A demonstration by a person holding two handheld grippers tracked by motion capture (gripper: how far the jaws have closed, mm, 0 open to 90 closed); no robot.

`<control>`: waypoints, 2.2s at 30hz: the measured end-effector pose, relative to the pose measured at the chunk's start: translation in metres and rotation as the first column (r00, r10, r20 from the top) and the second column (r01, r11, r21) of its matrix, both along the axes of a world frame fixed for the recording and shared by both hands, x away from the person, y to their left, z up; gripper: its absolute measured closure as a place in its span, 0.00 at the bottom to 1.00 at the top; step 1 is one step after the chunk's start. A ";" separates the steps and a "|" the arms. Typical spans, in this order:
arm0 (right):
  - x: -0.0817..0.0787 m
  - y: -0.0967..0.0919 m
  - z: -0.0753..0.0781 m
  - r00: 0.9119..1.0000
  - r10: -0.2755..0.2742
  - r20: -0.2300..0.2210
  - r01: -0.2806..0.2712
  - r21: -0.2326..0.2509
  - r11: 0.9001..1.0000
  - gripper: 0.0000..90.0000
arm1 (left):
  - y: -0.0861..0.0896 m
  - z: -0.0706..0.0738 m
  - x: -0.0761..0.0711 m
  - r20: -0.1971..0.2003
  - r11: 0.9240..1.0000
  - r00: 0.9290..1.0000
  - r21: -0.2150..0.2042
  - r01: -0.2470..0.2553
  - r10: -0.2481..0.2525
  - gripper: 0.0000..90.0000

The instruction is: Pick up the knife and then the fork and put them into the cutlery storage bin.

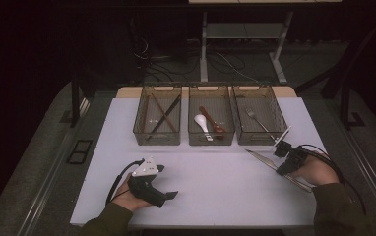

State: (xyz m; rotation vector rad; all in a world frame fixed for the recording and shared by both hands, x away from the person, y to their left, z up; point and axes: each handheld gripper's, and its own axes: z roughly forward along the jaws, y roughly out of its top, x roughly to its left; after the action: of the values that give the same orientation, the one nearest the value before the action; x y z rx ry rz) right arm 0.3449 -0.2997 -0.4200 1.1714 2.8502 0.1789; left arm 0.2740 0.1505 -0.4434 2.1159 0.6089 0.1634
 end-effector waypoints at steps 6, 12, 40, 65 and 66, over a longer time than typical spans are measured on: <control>-0.002 -0.004 0.001 1.000 0.008 0.020 -0.008 0.028 1.000 0.90 | 0.000 0.000 0.000 0.002 1.000 1.000 0.001 0.005 -0.005 0.00; -0.005 -0.008 0.007 0.998 0.008 0.055 -0.011 0.058 0.998 0.89 | 0.001 0.000 0.000 0.003 1.000 1.000 -0.004 0.003 -0.003 0.00; -0.017 -0.048 0.035 0.959 -0.157 0.236 0.027 0.472 0.881 0.90 | 0.001 0.002 0.000 0.007 1.000 1.000 -0.011 0.004 -0.004 0.00; -0.020 -0.073 0.050 0.866 -0.364 0.344 0.035 0.685 0.728 0.90 | 0.001 0.001 0.000 0.003 1.000 1.000 -0.011 0.005 -0.005 0.00; -0.019 -0.073 0.052 0.862 -0.371 0.346 0.036 0.689 0.724 0.90 | 0.001 0.001 0.000 0.002 1.000 1.000 -0.012 0.004 -0.004 0.00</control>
State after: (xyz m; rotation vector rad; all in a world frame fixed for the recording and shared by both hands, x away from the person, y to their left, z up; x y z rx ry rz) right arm 0.3257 -0.3727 -0.3683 1.2922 2.2216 1.3626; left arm 0.2740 0.1511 -0.4422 2.1047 0.6035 0.1594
